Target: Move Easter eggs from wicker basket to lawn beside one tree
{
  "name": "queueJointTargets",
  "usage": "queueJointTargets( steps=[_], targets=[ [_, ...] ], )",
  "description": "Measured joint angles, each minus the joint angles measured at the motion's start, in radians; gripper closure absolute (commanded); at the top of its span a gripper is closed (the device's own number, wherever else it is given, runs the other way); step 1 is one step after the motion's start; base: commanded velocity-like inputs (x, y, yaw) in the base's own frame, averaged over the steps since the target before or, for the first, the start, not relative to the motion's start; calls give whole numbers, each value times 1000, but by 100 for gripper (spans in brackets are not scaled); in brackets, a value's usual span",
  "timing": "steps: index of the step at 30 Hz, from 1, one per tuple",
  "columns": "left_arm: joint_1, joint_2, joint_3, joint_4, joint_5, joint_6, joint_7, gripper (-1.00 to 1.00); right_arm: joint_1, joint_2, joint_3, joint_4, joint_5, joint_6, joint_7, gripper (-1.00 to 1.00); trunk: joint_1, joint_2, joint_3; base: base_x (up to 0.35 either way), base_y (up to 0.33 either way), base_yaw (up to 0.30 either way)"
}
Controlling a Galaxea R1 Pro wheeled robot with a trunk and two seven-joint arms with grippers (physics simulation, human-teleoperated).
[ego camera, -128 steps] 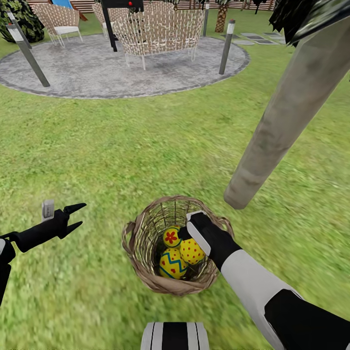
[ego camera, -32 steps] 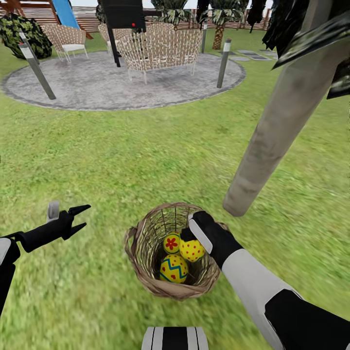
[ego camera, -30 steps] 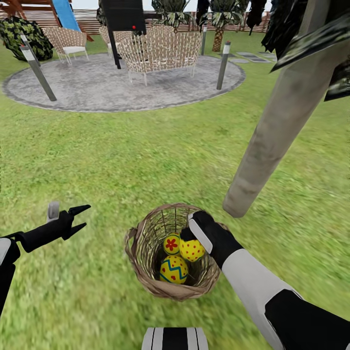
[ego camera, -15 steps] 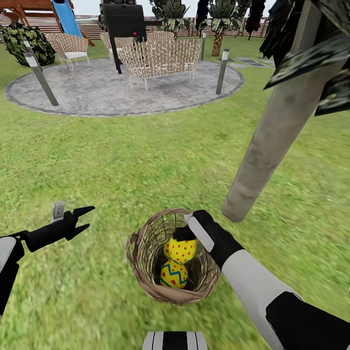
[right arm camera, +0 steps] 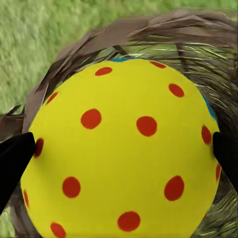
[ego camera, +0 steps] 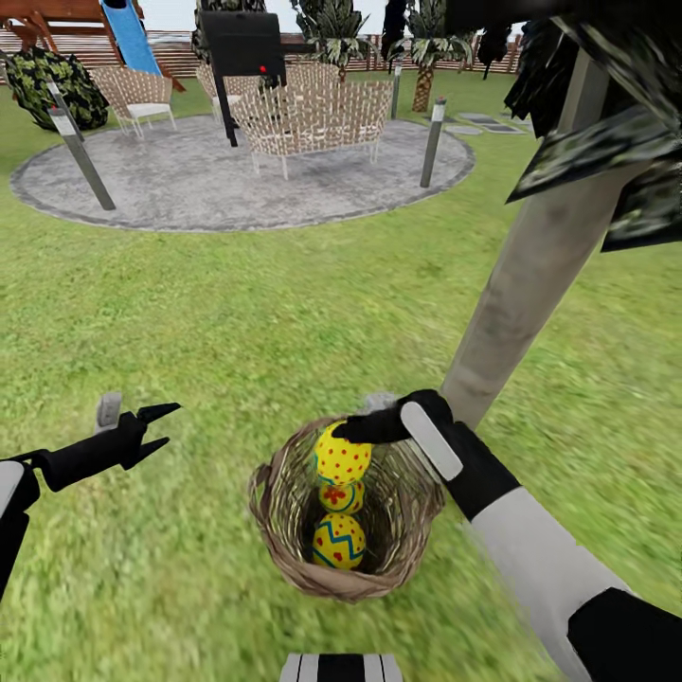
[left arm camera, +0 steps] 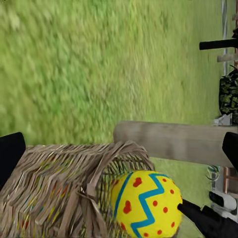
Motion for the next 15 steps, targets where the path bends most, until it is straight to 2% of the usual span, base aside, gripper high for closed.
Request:
queueJointTargets(
  steps=[1, 2, 3, 4, 5, 7, 8, 10, 11, 15],
  targets=[
    [0, 0, 0, 0, 0, 0, 0, -100, 1, -35, 1, -21, -64, 1, 2, 100, -4, 7, 3, 0, 0, 0],
    [0, 1, 0, 0, 0, 0, 0, -100, 6, -79, 0, -60, -153, 3, 10, 100, -8, 14, 6, -6, 0, 0],
    [0, 1, 0, 0, 0, 0, 0, -100, 21, -110, 1, -102, -215, 3, 23, 100, -12, 21, 9, -147, 0, 0],
    [0, 1, 0, 0, 0, 0, 0, -100, 41, -143, 2, -161, -260, 3, 48, 100, -15, 28, 13, -241, 0, 0],
    [0, 1, 0, 0, 0, 0, 0, -100, 52, -162, 2, -194, -272, 3, 71, 100, -19, 35, 16, -300, 0, 0],
    [-1, 1, 0, 0, 0, 0, 0, -100, 68, -192, 3, -234, -290, 2, 172, 100, -26, 49, 22, -325, 0, 0],
    [-1, 1, -1, 0, 0, 0, 0, -100, 71, -202, 3, -239, -297, 2, 234, 100, -30, 56, 25, -336, 0, 0],
    [0, 1, -2, 0, 0, 0, 0, -100, 80, -223, 3, -244, -302, 1, 400, 100, -38, 70, 31, -339, 0, 0],
    [0, 1, -2, -1, 0, 0, 0, -100, 92, -231, 5, -245, -296, 1, 489, 100, -42, 77, 34, -338, 0, 0],
    [-1, 0, -2, -3, 1, 1, 0, -100, 110, -237, 6, -247, -285, -9, 710, 100, -57, 105, 47, -127, 0, 0]
  ],
)
